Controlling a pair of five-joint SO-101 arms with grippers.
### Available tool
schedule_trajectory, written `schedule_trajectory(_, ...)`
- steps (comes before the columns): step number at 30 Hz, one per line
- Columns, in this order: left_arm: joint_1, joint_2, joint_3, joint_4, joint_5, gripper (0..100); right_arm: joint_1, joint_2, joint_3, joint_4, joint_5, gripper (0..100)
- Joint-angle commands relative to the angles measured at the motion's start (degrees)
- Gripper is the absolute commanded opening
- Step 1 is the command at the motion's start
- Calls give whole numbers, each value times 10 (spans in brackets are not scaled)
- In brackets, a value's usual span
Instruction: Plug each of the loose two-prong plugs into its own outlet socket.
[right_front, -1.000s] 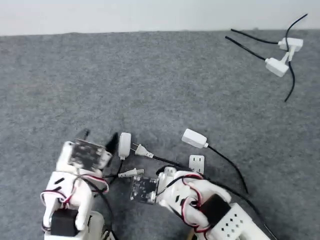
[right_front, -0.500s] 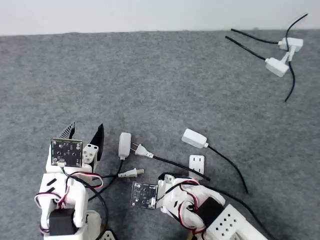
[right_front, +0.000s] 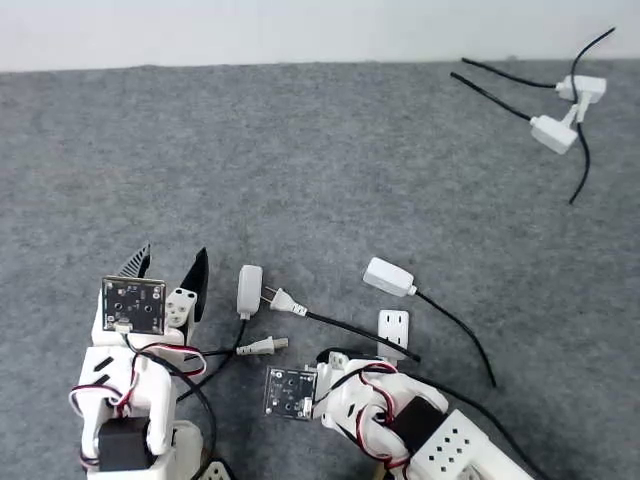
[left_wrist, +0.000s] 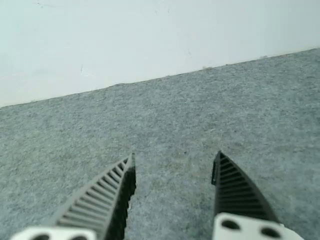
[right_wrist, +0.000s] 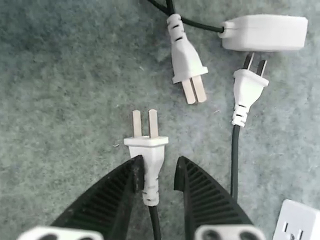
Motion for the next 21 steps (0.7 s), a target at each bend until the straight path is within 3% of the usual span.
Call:
schedule_trajectory(1, -4, -4, -3, -17, 6, 237, -1, 1, 0, -20, -3, 103)
schedule_trajectory(17, -4, -4, 14, -36, 6, 237, -4, 1, 4, -10, -4, 103)
schedule_trajectory(21, -4, -4, 15, -36, 6, 237, -4, -5, 0, 37, -4, 103)
